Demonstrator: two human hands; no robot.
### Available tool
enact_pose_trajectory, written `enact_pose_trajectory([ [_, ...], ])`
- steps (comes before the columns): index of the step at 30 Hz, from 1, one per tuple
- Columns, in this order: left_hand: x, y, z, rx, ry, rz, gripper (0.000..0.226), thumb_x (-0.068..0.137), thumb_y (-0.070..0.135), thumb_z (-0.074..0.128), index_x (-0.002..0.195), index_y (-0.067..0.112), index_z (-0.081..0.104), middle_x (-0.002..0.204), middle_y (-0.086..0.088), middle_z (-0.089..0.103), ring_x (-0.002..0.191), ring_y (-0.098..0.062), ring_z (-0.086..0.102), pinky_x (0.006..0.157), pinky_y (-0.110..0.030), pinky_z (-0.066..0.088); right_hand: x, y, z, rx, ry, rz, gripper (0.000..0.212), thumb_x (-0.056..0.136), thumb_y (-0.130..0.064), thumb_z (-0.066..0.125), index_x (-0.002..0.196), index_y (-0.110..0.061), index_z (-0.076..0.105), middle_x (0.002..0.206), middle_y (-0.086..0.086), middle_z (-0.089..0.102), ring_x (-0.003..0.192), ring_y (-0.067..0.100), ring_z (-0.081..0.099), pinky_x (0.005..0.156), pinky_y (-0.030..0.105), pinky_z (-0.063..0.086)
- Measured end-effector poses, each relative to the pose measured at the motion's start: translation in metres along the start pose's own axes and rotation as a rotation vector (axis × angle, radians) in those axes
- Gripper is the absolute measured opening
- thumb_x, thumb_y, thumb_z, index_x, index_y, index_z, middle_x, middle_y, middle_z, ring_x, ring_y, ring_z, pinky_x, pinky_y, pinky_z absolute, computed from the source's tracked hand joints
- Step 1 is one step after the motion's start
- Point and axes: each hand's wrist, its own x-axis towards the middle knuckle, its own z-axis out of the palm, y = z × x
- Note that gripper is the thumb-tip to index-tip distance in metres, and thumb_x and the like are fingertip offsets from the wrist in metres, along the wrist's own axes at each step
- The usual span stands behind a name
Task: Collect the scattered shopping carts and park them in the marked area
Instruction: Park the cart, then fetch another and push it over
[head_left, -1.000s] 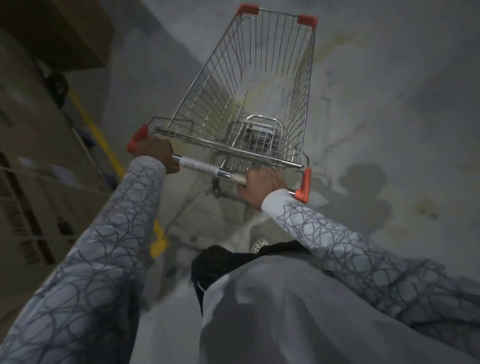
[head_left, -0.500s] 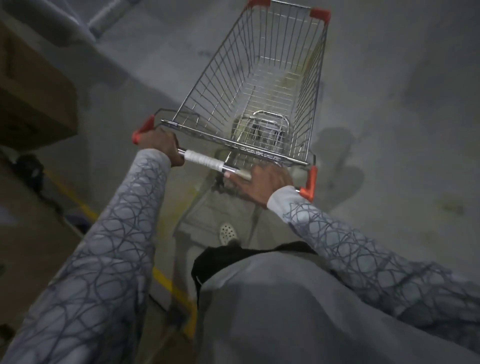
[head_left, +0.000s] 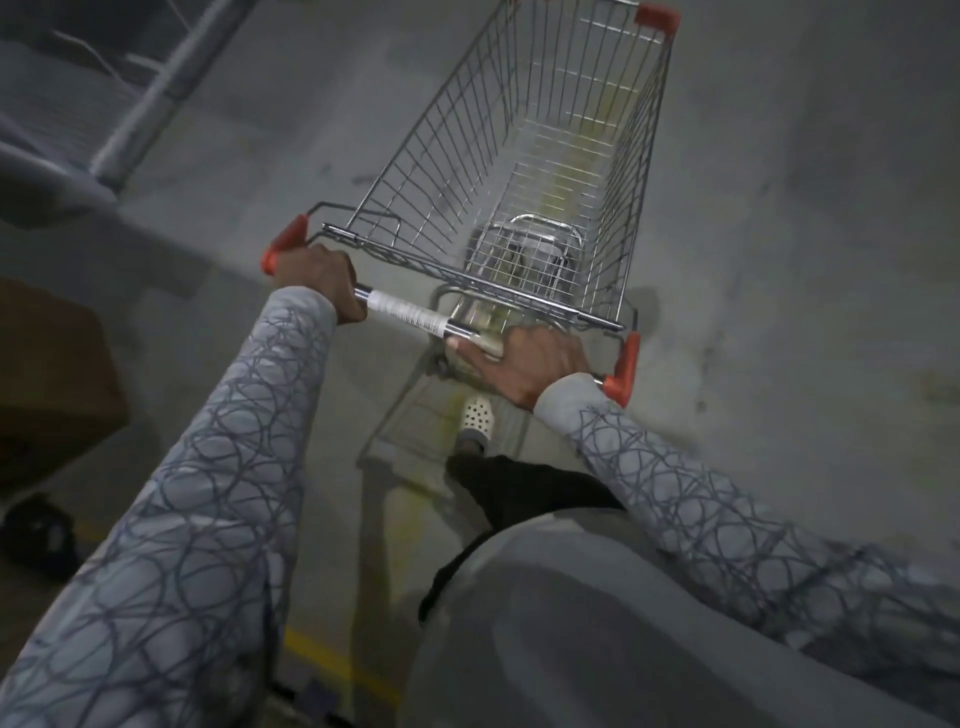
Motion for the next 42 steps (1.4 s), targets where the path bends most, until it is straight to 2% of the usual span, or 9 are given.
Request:
enact_pose_trajectory([
  [4, 0.093, -0.038, -0.01, -0.055, 0.039, 0.074, 0.023, 0.066, 0.041, 0.057, 0.077, 0.027, 0.071, 0.062, 0.008, 0.053, 0.082, -0.015, 0.067, 0.098, -0.032, 0.036, 0.079, -0.028, -0.016, 0.009, 0.045, 0.047, 0.094, 0.079, -0.092, 0.012, 0.084, -0.017, 0.068, 0.083, 0.007, 0.068, 0.082, 0.027, 0.067, 0.079, 0.038, 0.052],
  [8, 0.179, -0.073, -0.019, -0.032, 0.077, 0.119, 0.024, 0.061, 0.041, 0.052, 0.071, 0.027, 0.069, 0.058, 0.009, 0.053, 0.079, -0.013, 0.066, 0.102, -0.033, 0.035, 0.155, -0.057, -0.036, 0.051, -0.011, 0.102, 0.097, 0.077, -0.094, 0.01, 0.094, -0.019, 0.069, 0.089, 0.005, 0.07, 0.088, 0.026, 0.067, 0.089, 0.044, 0.05],
  [11, 0.244, -0.093, -0.026, -0.026, 0.104, 0.148, 0.024, 0.059, 0.041, 0.049, 0.065, 0.026, 0.066, 0.053, 0.009, 0.052, 0.074, -0.01, 0.067, 0.109, -0.035, 0.027, 0.211, -0.074, -0.053, 0.072, -0.011, 0.145, 0.099, 0.077, -0.094, 0.011, 0.097, -0.019, 0.071, 0.091, 0.005, 0.07, 0.087, 0.028, 0.067, 0.083, 0.041, 0.049],
  [15, 0.336, -0.118, -0.037, -0.027, 0.138, 0.234, 0.019, 0.06, 0.041, 0.052, 0.062, 0.027, 0.064, 0.051, 0.009, 0.05, 0.073, -0.01, 0.065, 0.102, -0.038, 0.035, 0.289, -0.095, -0.069, 0.057, 0.021, 0.229, 0.098, 0.076, -0.095, 0.01, 0.096, -0.022, 0.073, 0.089, 0.004, 0.071, 0.086, 0.027, 0.067, 0.071, 0.036, 0.041],
  [18, 0.413, -0.136, -0.052, -0.039, 0.185, 0.283, 0.016, 0.063, 0.039, 0.059, 0.063, 0.024, 0.065, 0.054, 0.006, 0.053, 0.076, -0.014, 0.066, 0.097, -0.037, 0.034, 0.358, -0.11, -0.08, 0.064, 0.05, 0.305, 0.101, 0.071, -0.099, 0.004, 0.092, -0.025, 0.071, 0.083, 0.001, 0.069, 0.083, 0.026, 0.067, 0.079, 0.04, 0.049],
  [21, 0.493, -0.151, -0.071, -0.021, 0.2, 0.33, 0.021, 0.063, 0.042, 0.058, 0.062, 0.022, 0.063, 0.055, 0.007, 0.054, 0.069, -0.015, 0.064, 0.097, -0.037, 0.036, 0.424, -0.126, -0.099, 0.062, 0.077, 0.364, 0.086, 0.075, -0.095, 0.011, 0.082, -0.027, 0.061, 0.087, 0.003, 0.069, 0.086, 0.027, 0.067, 0.082, 0.043, 0.051],
  [27, 0.632, -0.168, -0.11, 0.017, 0.213, 0.466, 0.023, 0.062, 0.043, 0.055, 0.065, 0.022, 0.063, 0.057, 0.007, 0.048, 0.079, -0.014, 0.066, 0.11, -0.035, 0.028, 0.543, -0.142, -0.136, 0.023, 0.135, 0.472, 0.074, 0.083, -0.089, 0.021, 0.073, -0.023, 0.053, 0.068, -0.001, 0.053, 0.069, 0.024, 0.06, 0.064, 0.032, 0.042],
  [33, 0.773, -0.172, -0.145, -0.002, 0.205, 0.552, 0.037, 0.068, 0.045, 0.055, 0.092, 0.022, 0.072, 0.089, -0.002, 0.069, 0.096, -0.022, 0.068, 0.095, -0.033, 0.038, 0.666, -0.147, -0.172, 0.013, 0.132, 0.576, 0.072, 0.084, -0.088, 0.02, 0.067, -0.024, 0.047, 0.058, -0.005, 0.04, 0.062, 0.022, 0.05, 0.063, 0.033, 0.039],
  [42, 0.986, -0.161, -0.216, 0.063, 0.288, 0.674, 0.03, 0.07, 0.043, 0.054, 0.081, 0.023, 0.074, 0.077, 0.001, 0.067, 0.09, -0.017, 0.068, 0.111, -0.033, 0.027, 0.867, -0.12, -0.214, 0.005, 0.183, 0.719, 0.088, 0.08, -0.092, 0.011, 0.079, -0.021, 0.063, 0.068, 0.001, 0.058, 0.068, 0.026, 0.063, 0.07, 0.038, 0.051],
])
